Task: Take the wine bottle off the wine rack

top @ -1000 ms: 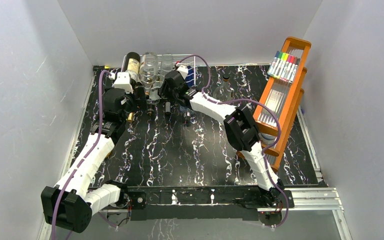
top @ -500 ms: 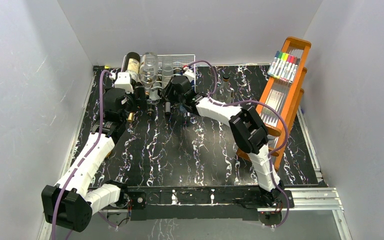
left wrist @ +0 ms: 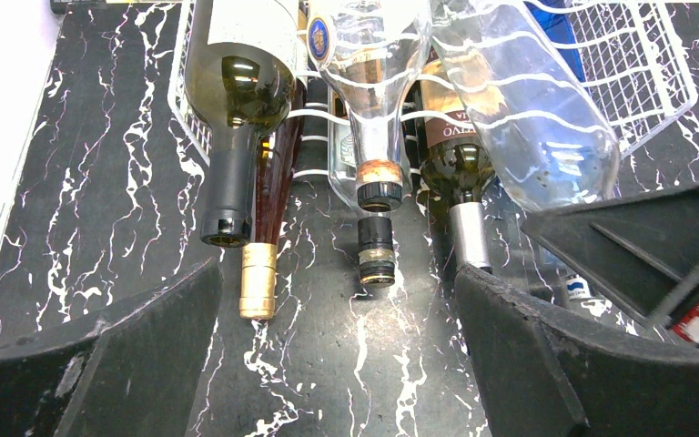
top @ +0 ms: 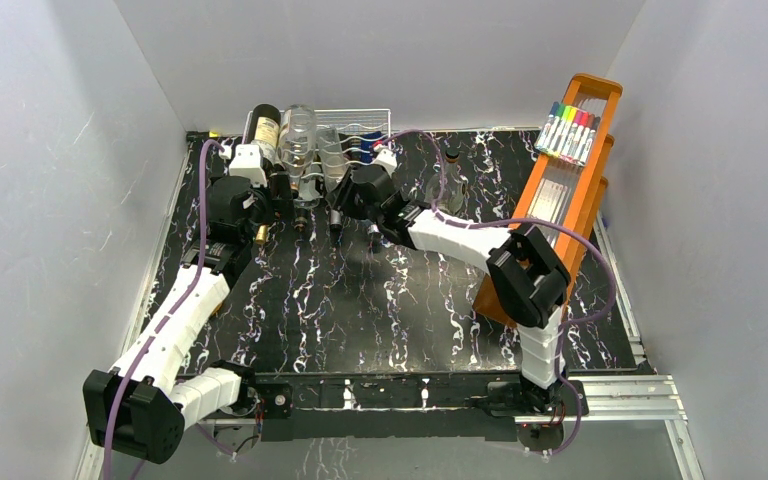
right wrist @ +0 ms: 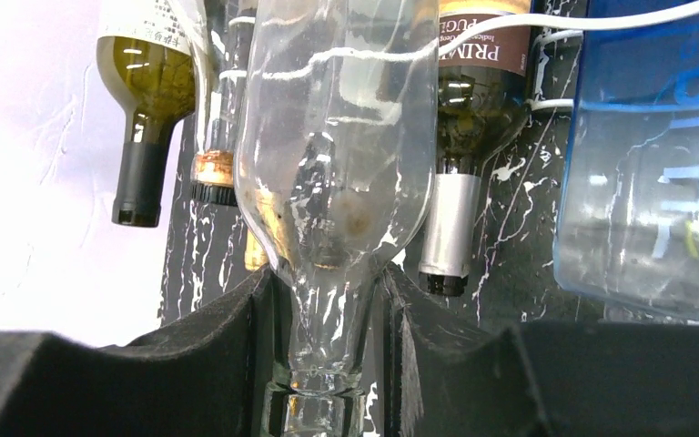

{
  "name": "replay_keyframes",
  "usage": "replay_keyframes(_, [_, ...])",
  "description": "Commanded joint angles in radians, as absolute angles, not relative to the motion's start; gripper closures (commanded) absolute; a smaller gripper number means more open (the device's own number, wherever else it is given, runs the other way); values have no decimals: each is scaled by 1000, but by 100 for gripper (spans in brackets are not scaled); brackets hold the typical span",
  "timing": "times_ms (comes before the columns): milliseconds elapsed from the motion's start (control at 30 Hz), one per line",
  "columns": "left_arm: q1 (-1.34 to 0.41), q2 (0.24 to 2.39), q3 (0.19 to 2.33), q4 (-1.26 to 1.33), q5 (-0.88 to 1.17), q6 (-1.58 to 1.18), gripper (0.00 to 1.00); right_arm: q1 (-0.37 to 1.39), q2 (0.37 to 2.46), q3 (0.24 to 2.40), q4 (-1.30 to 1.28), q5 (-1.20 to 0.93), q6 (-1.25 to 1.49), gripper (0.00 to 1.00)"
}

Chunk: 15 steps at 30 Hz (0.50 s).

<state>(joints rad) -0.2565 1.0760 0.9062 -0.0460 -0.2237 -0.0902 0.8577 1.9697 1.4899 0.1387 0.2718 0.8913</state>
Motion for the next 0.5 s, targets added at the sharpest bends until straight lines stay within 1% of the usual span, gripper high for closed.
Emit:
replay_keyframes(0, [-252,1072,911,-29,-216,-95,2,861,1840,1458,310,264,904,100])
replay_keyframes(467, [-253,1070,911,-32,-209,-94,2,862,1662,1299,314,177,942,100])
